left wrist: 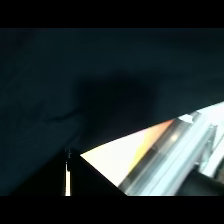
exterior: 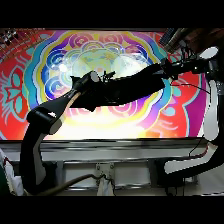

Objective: Fold the clothes and pants, and hang the long-sleeved shirts on hangers.

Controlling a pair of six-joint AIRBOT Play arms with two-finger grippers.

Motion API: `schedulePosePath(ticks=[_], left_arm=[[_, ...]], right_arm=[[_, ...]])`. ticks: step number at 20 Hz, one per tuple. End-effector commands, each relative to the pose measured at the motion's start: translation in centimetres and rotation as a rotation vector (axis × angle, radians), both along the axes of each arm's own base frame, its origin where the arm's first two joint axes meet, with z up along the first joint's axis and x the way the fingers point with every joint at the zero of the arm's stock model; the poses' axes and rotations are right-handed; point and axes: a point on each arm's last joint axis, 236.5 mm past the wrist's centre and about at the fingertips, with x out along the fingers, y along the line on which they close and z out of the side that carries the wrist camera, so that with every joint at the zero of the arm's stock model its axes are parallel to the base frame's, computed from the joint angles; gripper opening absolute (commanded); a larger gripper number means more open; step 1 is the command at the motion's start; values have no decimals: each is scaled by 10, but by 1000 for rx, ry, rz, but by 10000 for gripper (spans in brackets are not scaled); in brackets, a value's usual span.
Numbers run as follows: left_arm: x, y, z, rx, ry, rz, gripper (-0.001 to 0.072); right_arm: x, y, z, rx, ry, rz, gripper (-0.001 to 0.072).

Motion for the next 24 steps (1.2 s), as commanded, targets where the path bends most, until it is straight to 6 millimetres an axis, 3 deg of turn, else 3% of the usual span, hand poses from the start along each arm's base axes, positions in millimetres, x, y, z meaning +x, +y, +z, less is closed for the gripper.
schedulePosePath(ticks=[1, 4, 14, 24], left_arm=[[-13, -19, -6, -24, 75, 21, 6], [-10, -31, -4, -47, 68, 57, 6], [-18, -39, -12, -43, 78, 50, 6], [3, -26, -4, -80, 95, 105, 6]], right_arm=[[-4, 2, 12, 2, -13, 7, 33], [-4, 3, 16, 4, -17, 5, 33], [-9, 5, 19, 10, -11, 15, 33], [-8, 4, 19, 8, -13, 13, 33]])
